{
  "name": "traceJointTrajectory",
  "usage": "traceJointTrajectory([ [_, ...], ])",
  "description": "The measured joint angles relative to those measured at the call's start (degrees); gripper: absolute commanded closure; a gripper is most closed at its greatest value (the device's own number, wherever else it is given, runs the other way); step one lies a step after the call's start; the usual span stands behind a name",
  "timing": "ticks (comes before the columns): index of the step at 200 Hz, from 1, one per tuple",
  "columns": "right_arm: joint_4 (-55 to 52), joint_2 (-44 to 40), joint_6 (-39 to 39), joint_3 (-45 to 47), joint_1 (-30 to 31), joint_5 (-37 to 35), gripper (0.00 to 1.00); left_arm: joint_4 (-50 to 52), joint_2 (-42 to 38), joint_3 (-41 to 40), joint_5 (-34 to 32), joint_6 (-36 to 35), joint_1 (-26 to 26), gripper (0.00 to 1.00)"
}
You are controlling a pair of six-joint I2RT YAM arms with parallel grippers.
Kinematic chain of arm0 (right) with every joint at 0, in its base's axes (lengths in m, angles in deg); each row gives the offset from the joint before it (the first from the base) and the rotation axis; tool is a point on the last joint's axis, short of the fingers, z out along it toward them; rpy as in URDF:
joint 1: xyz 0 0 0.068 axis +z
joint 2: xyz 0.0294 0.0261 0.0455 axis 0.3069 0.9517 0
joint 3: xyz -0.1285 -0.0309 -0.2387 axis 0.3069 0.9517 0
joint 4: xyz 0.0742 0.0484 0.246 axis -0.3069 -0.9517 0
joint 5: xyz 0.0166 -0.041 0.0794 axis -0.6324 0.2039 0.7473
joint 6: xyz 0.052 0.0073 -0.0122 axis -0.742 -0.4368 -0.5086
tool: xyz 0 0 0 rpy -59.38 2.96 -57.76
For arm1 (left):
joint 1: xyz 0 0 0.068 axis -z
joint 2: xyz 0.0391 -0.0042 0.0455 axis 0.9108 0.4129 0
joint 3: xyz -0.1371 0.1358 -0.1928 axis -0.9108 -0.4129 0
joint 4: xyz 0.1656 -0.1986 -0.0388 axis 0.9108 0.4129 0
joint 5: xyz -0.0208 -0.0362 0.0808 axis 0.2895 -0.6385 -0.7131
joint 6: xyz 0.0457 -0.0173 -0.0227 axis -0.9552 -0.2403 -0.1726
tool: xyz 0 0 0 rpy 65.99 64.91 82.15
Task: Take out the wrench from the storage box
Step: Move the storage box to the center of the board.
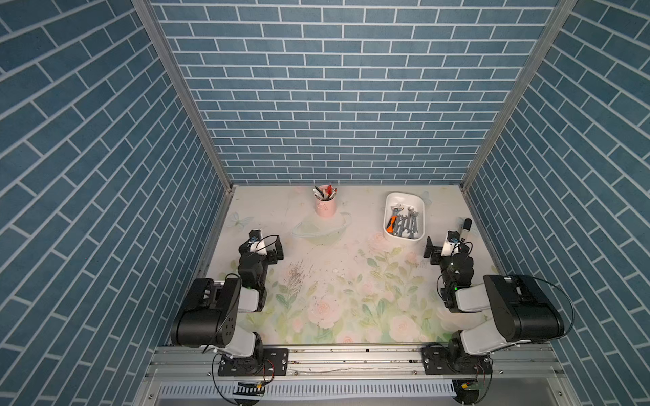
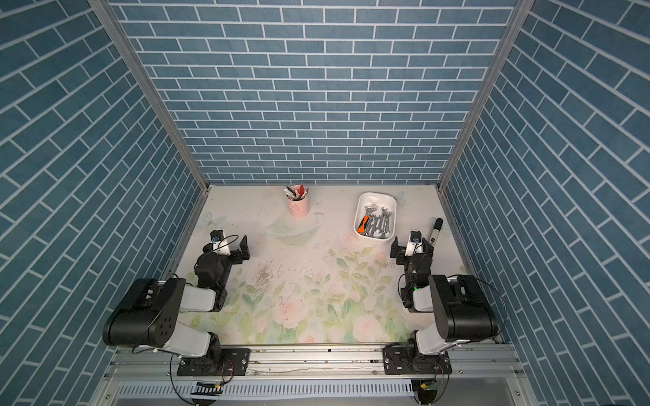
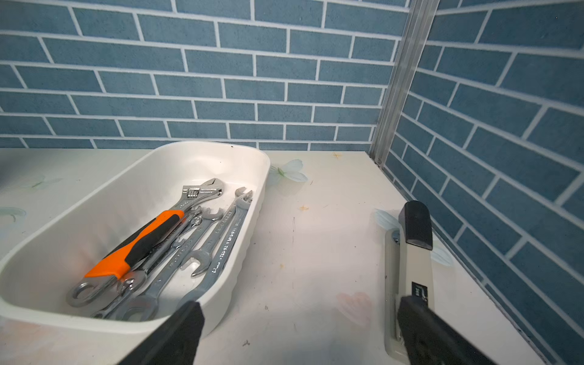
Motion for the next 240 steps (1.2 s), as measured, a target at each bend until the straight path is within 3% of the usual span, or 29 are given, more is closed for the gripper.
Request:
traceJointTrajectory([
  [145, -0.7, -0.2, 0.0, -0.2, -0.1, 0.3, 0.0, 0.2, -0.1, 0.0, 0.1, 0.0, 0.0, 0.0],
  [168, -9.6, -4.5, 0.5, -3.5, -0.1, 0.9, 0.0, 6.5, -3.2, 2.8, 0.8, -0.5, 0.0, 0.0],
  [204, -23.0, -19.4, 0.5, -10.7, -0.1, 1.1, 0.0, 16.5, -12.3, 9.8, -0.1, 0.4, 2.0, 0.0],
  [240, -41.3, -28.3, -5.1, -21.7, -0.1, 1.3, 0.0, 29.9, -19.0, 18.5, -0.9, 4.1, 5.8, 0.0],
])
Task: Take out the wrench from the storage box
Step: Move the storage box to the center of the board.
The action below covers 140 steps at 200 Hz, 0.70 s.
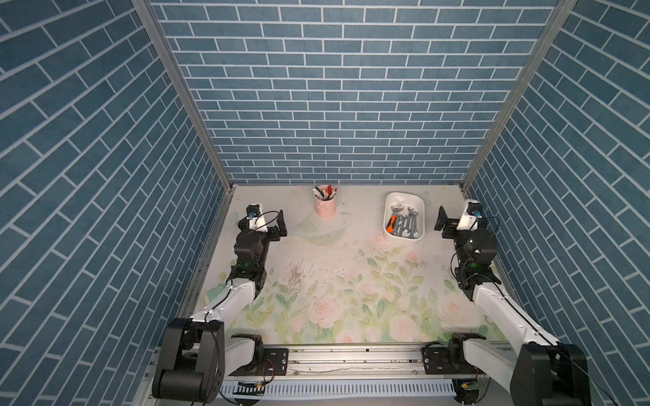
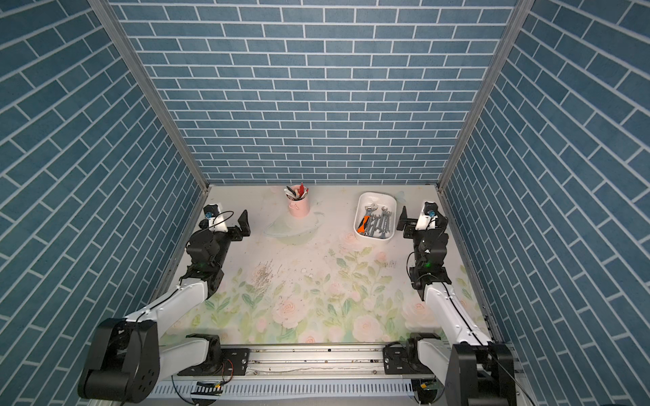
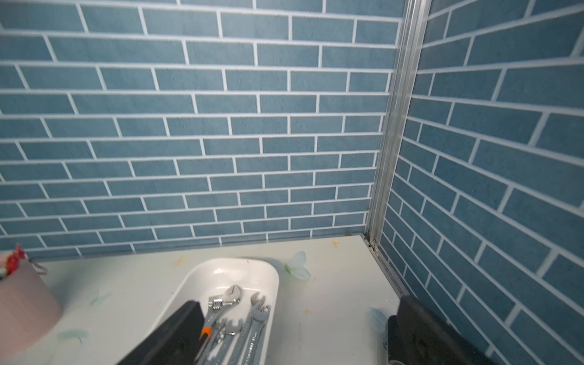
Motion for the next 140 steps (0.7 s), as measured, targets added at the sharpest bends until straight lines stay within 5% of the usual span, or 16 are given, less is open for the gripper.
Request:
traceJointTrajectory([
  [43, -21.4, 0.5, -8.6, -12.4, 0.0, 2.3, 0.0, 17.6, -2.6, 14.0, 4.0, 8.8, 2.1, 0.0],
  [81, -34.9, 11.5, -12.3, -21.0, 0.0, 6.5, 0.01, 33.7, 0.0, 23.4, 8.3, 18.1, 1.6, 0.0],
  [140, -48.5, 34.6, -13.6, -36.0, -0.1, 9.8, 0.1, 46.0, 1.7, 21.5, 12.9, 21.5, 1.6, 0.0],
])
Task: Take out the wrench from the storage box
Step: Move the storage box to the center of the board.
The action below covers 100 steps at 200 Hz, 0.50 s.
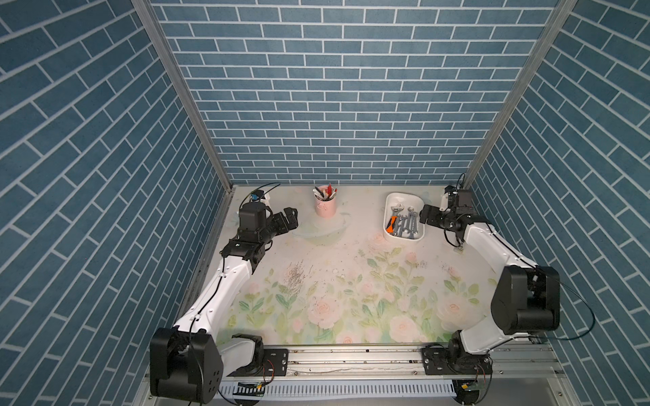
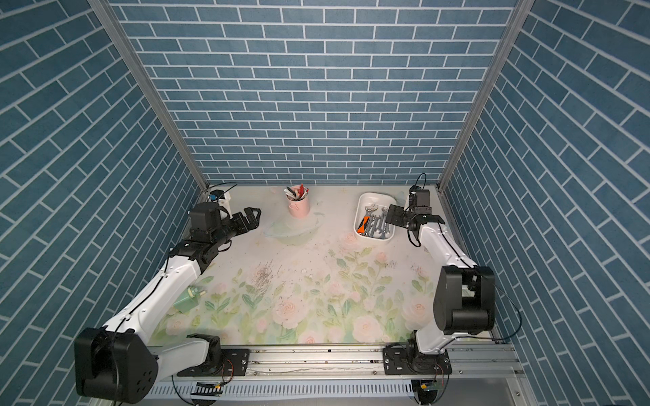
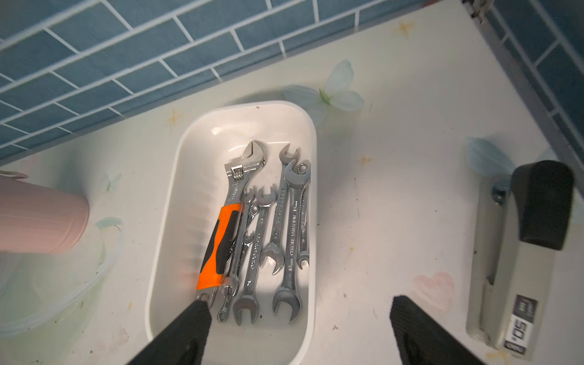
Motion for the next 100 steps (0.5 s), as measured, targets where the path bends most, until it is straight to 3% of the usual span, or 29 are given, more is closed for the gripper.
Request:
traceJointTrajectory([
  [37, -4.6, 10.7, 0.2, -9.1, -0.3, 0.2, 0.22, 3.1, 0.0, -0.2, 2.8, -0.2, 0.3, 0.01],
  [100, -8.3, 21.9, 1.5, -19.7, -1.0, 1.4, 0.48, 5.4, -0.7, -2.1, 3.9, -0.6, 3.6, 0.18],
])
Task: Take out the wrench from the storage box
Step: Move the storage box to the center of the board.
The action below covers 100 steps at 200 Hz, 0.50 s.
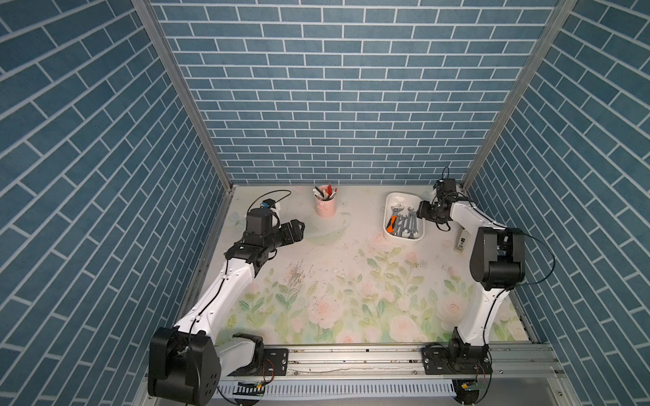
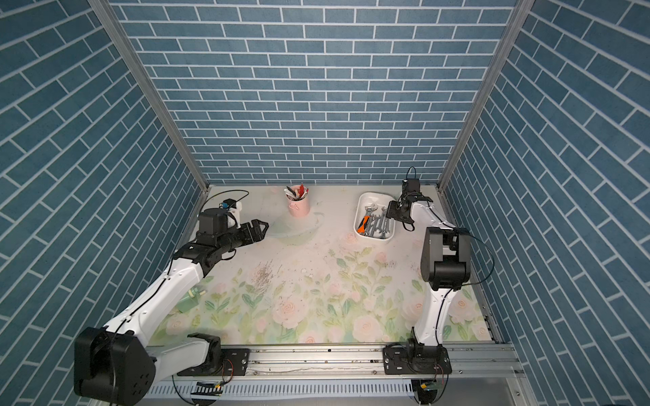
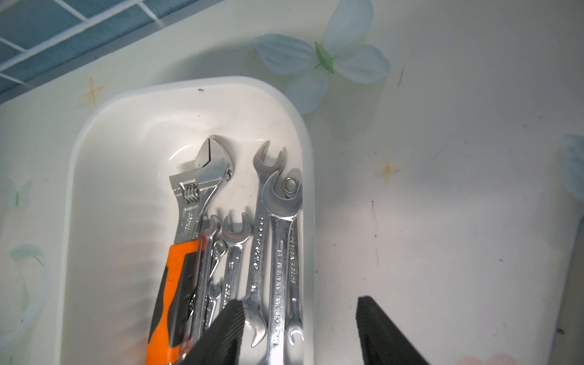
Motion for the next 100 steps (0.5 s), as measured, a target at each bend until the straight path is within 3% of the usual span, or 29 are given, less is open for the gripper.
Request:
traceJointTrajectory([
  [75, -1.9, 2.8, 0.7, -1.7, 0.0, 1.1, 0.74, 0.2, 2.6, 0.1, -3.4, 0.1, 5.1, 0.45],
  [100, -2.1, 2.8, 0.7, -1.7, 0.0, 1.4, 0.8, 0.1, 2.7, 0.1, -6.1, 0.4, 7.1, 0.47],
])
